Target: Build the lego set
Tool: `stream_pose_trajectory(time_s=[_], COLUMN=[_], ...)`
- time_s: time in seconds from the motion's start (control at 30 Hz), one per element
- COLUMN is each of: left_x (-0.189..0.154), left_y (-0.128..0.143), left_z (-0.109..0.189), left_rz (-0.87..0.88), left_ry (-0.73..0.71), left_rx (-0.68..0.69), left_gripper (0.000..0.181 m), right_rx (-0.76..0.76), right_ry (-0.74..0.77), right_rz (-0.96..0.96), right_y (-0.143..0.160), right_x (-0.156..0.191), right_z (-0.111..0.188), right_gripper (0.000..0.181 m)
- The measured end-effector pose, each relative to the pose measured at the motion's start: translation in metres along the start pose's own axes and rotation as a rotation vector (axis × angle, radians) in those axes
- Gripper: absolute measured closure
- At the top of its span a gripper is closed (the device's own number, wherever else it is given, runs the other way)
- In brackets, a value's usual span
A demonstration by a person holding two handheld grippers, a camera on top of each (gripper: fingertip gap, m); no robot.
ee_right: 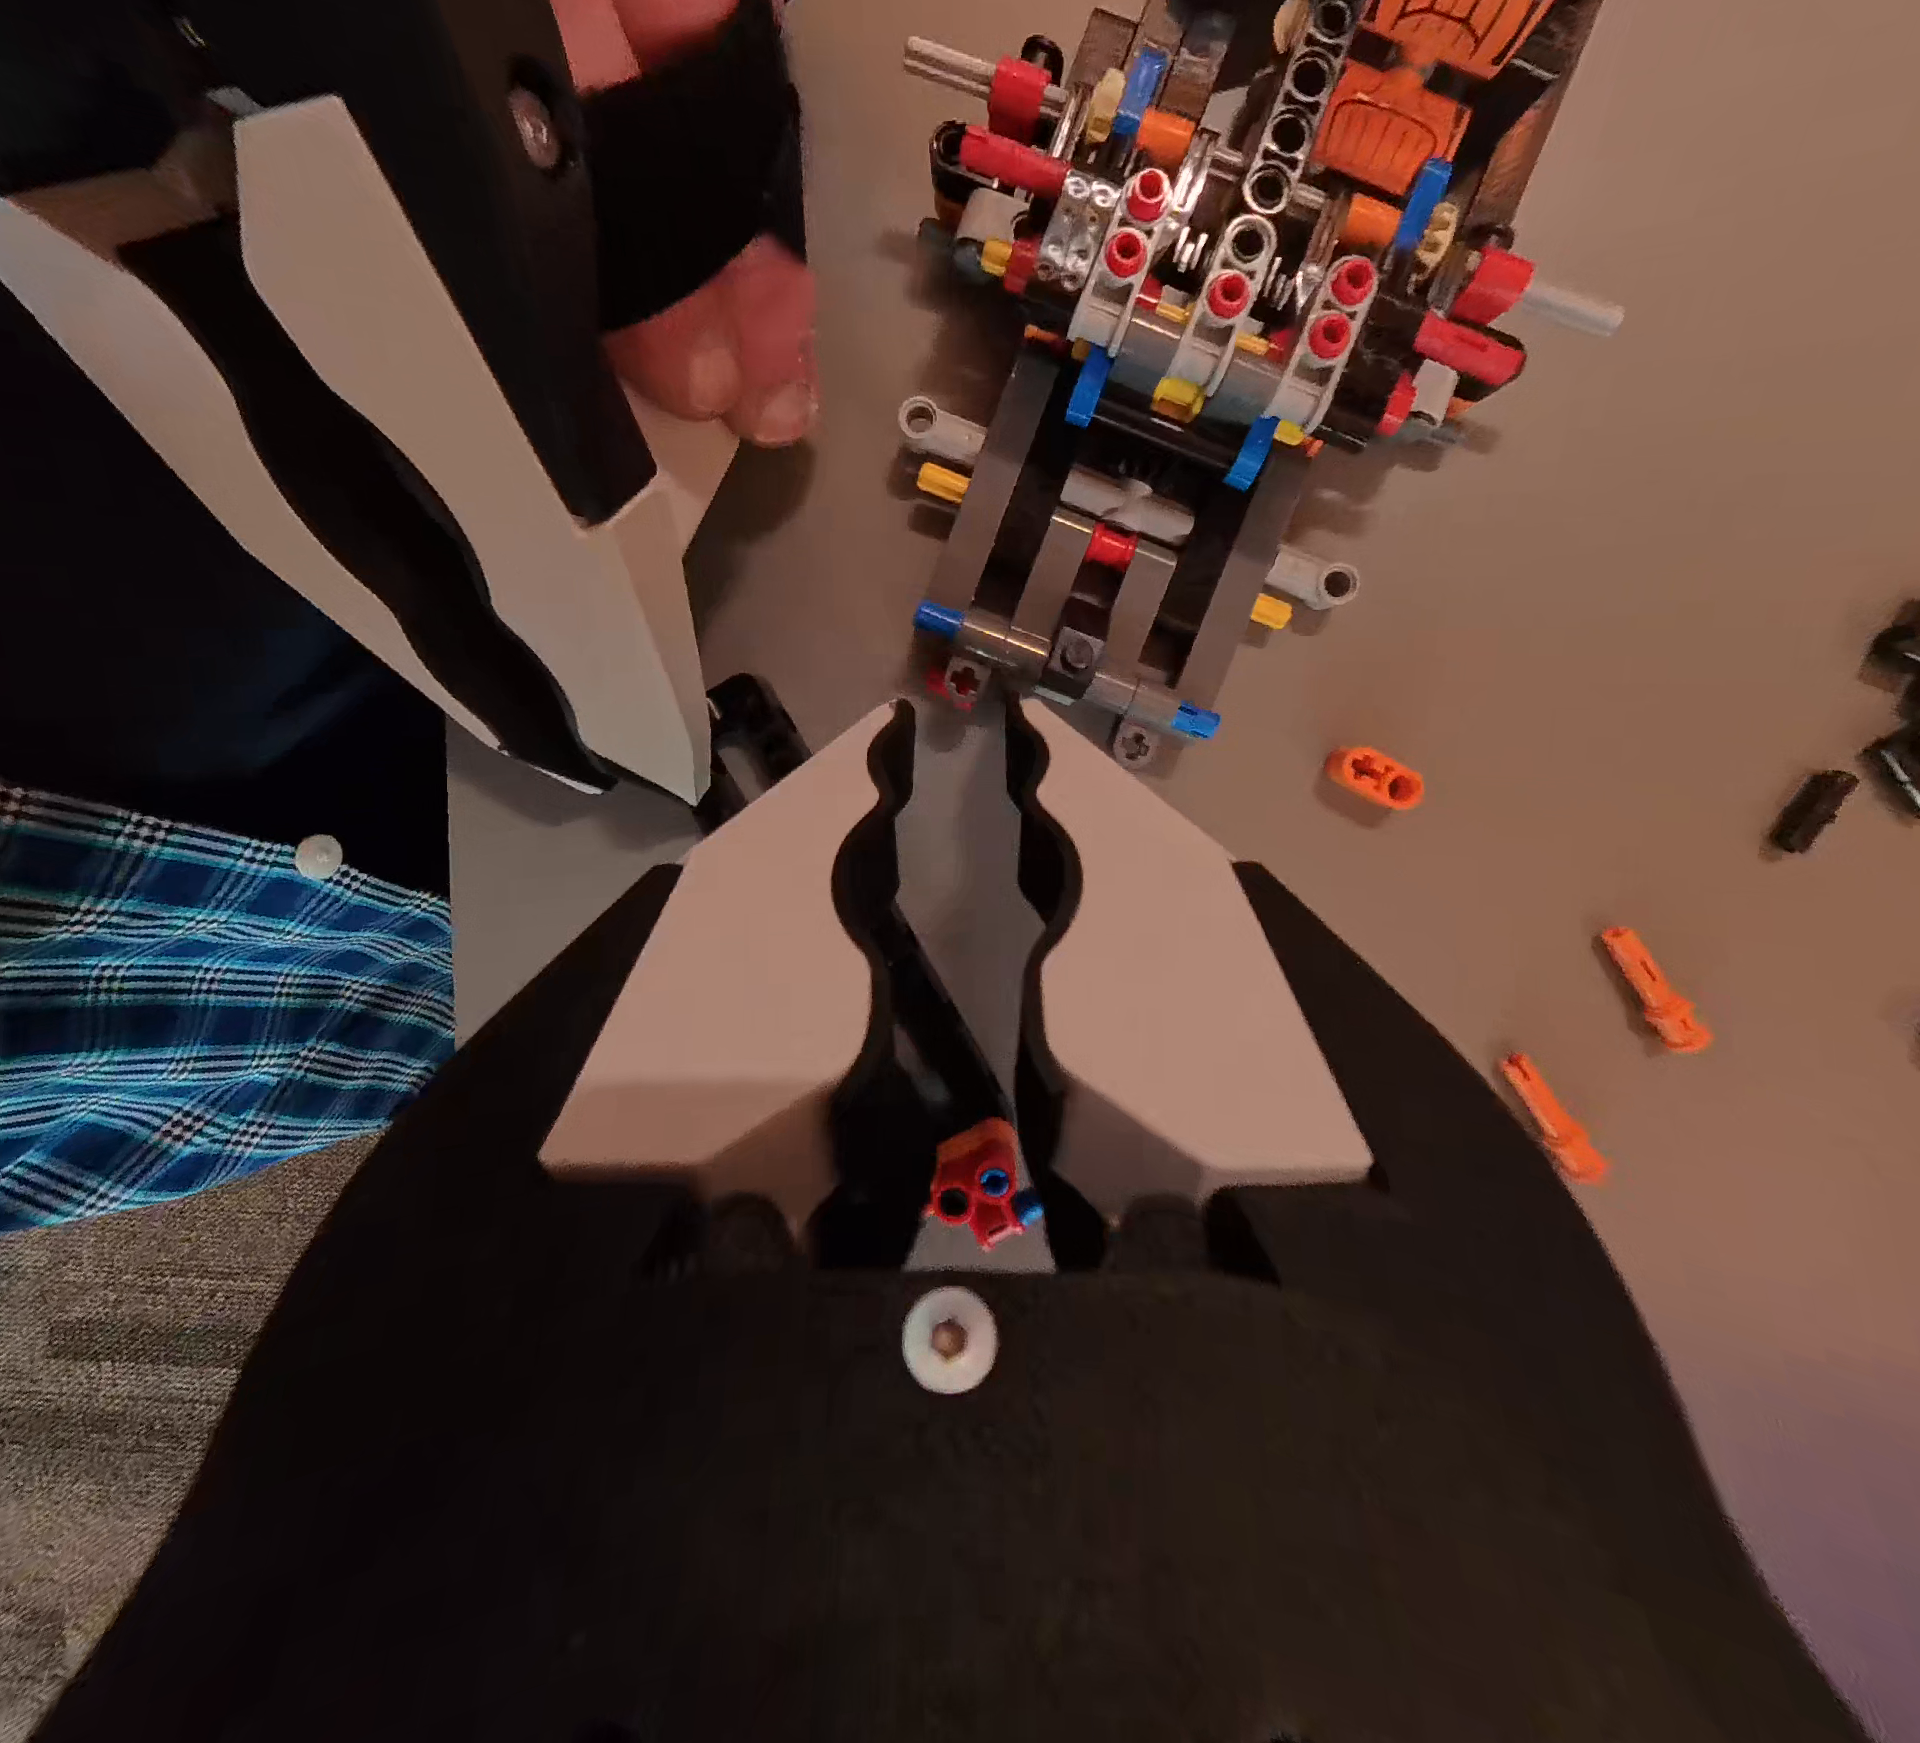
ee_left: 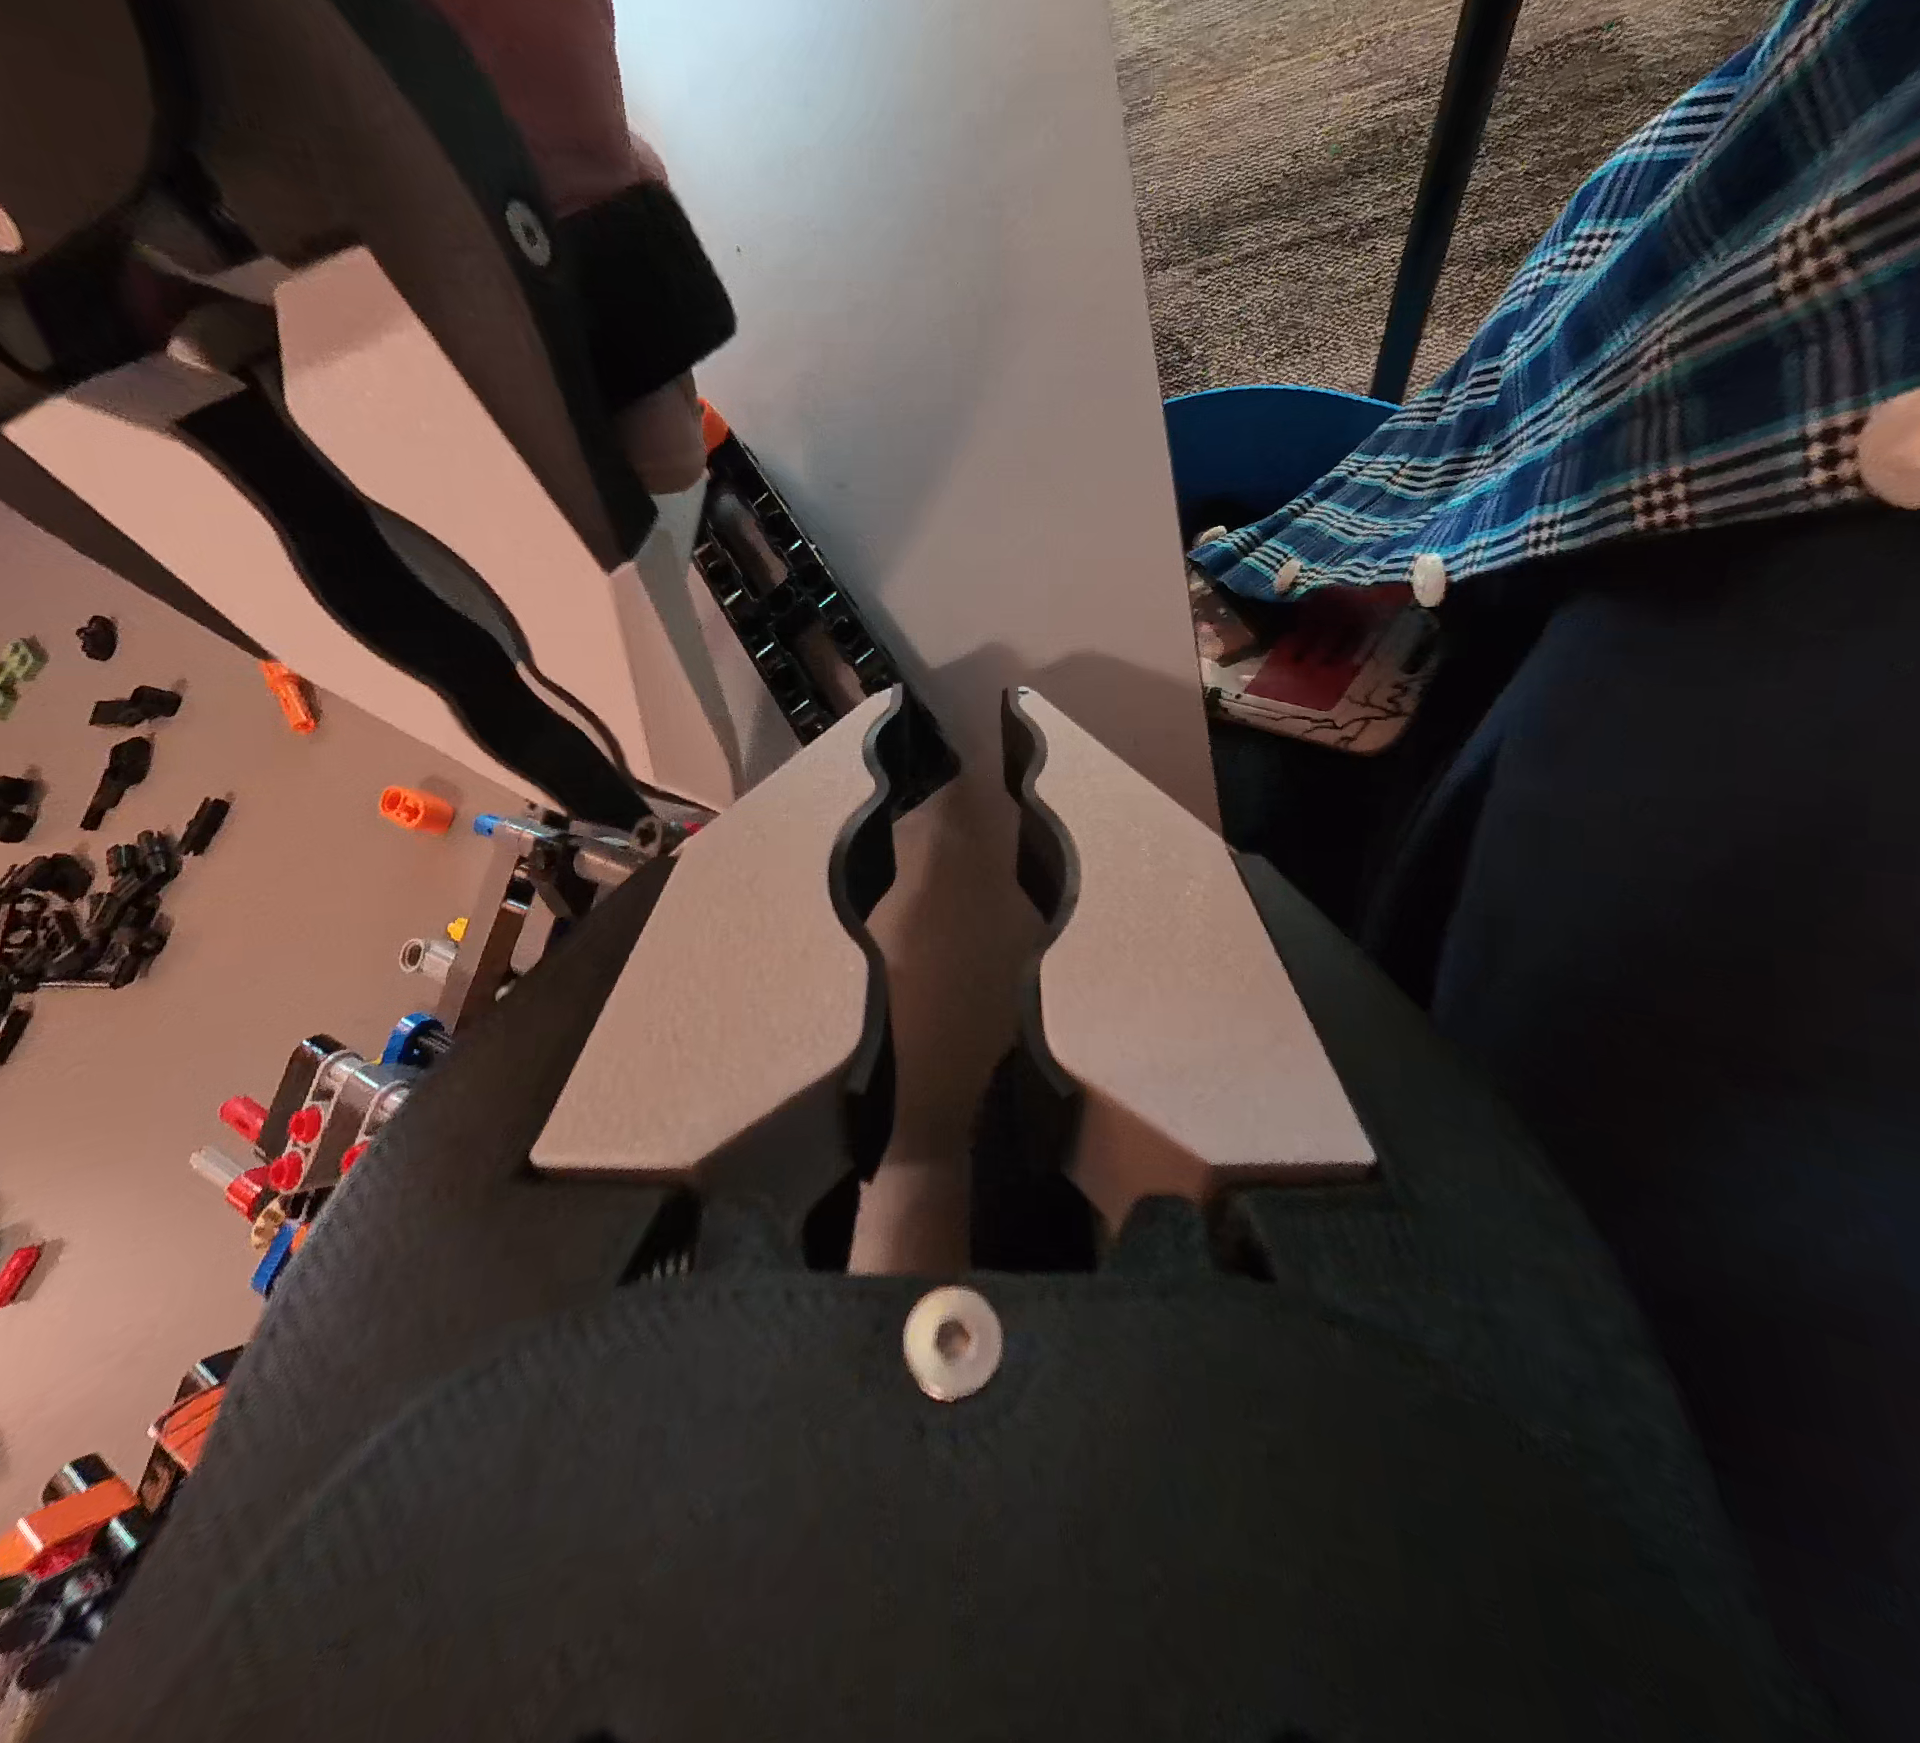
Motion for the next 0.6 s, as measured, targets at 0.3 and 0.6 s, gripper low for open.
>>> stream_pose_trajectory(time_s=[0.3, 0.6], left_x=[0.000, 0.001], left_y=[0.002, 0.003], left_z=[0.002, 0.004], left_rz=[0.008, 0.012], left_ry=[0.002, 0.008], left_rx=[0.001, 0.000], left_gripper=[0.164, 0.164], right_rx=[0.001, 0.001], right_ry=[-0.016, -0.036], right_rz=[0.008, 0.040], right_y=[-0.014, -0.008], right_x=[-0.002, 0.001], right_z=[-0.008, -0.006], right_gripper=[0.175, 0.174])
Point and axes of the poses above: each gripper's, where its closed fingertips meet, z back along the fingers, y out of its underside, x = y × z across the jaws, the point moved 6 cm from there along z, back along the fingers, and after that the axes turned 4 degrees about x, right-handed, at the moved point
